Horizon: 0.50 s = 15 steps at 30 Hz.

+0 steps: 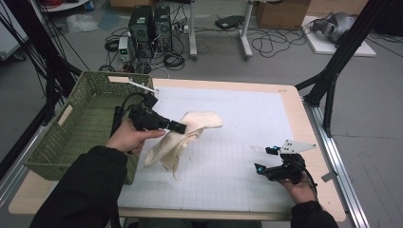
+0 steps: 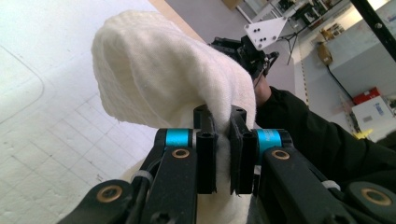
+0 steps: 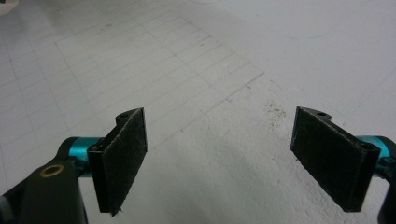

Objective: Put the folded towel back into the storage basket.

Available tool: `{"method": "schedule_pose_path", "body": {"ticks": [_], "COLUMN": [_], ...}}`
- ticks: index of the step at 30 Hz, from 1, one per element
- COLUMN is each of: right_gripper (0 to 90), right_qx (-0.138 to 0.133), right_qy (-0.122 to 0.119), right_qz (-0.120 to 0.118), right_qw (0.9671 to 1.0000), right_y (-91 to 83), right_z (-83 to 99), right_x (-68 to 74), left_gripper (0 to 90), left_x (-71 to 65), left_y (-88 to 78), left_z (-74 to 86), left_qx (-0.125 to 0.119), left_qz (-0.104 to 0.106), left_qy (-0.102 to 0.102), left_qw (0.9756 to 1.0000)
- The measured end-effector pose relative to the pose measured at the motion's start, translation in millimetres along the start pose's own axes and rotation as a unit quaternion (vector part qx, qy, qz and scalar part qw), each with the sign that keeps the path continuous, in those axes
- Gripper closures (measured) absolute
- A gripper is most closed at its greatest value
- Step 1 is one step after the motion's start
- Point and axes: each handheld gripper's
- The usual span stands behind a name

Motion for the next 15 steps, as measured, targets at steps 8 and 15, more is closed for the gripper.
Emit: {"method": "schedule_pose_path", "body": {"ticks": [8, 15], "right_gripper": [17.8, 17.8], "right_qx": [0.004, 0.006], "right_qy": [-0.001, -0.005], "right_qz": [0.001, 0.003], "right_qw": [1.0000, 1.0000], "right_y": [2.1, 4.4], "right_z": [-0.1, -0.3], "right_x": [-1.3, -1.8], "left_gripper": [83.0, 83.0], "left_x": [0.6, -1.2], "left_y": [-19.1, -39.5], "left_z": [1.5, 2.5], "left_qx": [-0.026, -0.043], "left_qz": [-0.014, -0.031], "left_qy": [-0.008, -0.013], "left_qw": [0.9995, 0.9985]}}
Point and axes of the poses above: each handheld gripper's, and its own axes: y roughly forward along the jaws, z roughly out of its underside, x roughly to its left, and after that the axes turned 10 degrees about y, right-handed
